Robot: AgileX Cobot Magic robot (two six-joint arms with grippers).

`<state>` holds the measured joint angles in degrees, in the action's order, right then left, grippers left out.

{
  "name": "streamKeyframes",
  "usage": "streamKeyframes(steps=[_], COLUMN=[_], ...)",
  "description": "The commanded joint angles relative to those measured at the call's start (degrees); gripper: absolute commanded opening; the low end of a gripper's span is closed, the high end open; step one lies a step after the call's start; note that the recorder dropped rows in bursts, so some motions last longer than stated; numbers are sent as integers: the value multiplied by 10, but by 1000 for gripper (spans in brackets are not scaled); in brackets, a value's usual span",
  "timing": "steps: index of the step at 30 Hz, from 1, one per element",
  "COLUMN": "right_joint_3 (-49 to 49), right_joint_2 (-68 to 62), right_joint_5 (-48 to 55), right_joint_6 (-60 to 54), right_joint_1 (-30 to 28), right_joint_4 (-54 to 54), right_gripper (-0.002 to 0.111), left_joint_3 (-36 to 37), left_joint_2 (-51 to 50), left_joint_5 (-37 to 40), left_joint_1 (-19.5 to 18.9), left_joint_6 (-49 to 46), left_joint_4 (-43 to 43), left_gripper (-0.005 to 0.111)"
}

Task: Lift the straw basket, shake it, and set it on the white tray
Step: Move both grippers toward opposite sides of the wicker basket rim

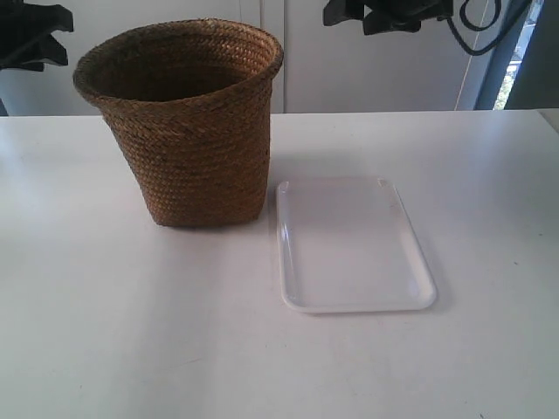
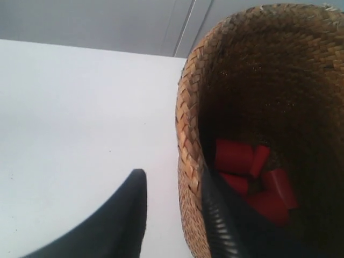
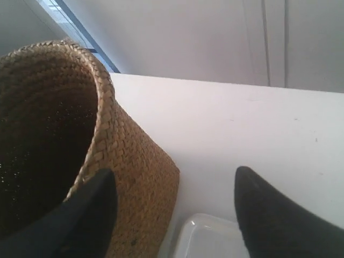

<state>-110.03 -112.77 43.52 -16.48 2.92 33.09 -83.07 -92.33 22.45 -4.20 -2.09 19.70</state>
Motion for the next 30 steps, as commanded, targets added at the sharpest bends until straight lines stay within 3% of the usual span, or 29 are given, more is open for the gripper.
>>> streamKeyframes(steps=[1,10,15,30], right_joint_3=[2,2,2,-2], right_joint_2=[-11,-35,-38,-66], right_joint_5=[-14,-16,-53,-48], right_joint_6=[2,-2,-2,2], right_joint_1=[0,6,27,52], right_joint_4=[23,34,35,63], right_gripper=[60,60,68,74], left_joint_3=[-4,-4,-4,-4], left_joint_2=[-13,-20,-28,-31], left_joint_5=[10,-6,-8,-19], left_joint_1=[-3,-3,-3,-2], left_joint_6=[-4,-7,-25,-25], left_joint_4=[13,13,13,43], left_gripper=[47,49,49,49])
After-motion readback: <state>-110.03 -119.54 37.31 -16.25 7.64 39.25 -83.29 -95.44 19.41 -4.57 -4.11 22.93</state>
